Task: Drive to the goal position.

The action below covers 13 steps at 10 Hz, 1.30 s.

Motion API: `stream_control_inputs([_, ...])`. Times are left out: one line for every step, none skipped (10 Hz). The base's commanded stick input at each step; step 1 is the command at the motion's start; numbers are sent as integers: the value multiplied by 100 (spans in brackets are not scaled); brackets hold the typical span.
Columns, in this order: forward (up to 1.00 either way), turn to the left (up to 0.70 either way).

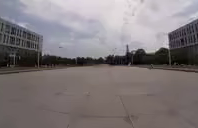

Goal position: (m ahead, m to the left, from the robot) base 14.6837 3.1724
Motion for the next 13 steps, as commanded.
stream_control_inputs([70,0])
stream_control_inputs([70,0])
stream_control_inputs([70,0])
stream_control_inputs([70,0])
stream_control_inputs([70,0])
stream_control_inputs([70,0])
stream_control_inputs([70,0])
stream_control_inputs([70,0])
stream_control_inputs([70,0])
stream_control_inputs([70,0])
stream_control_inputs([70,-1])
stream_control_inputs([70,-22])
stream_control_inputs([70,-35])
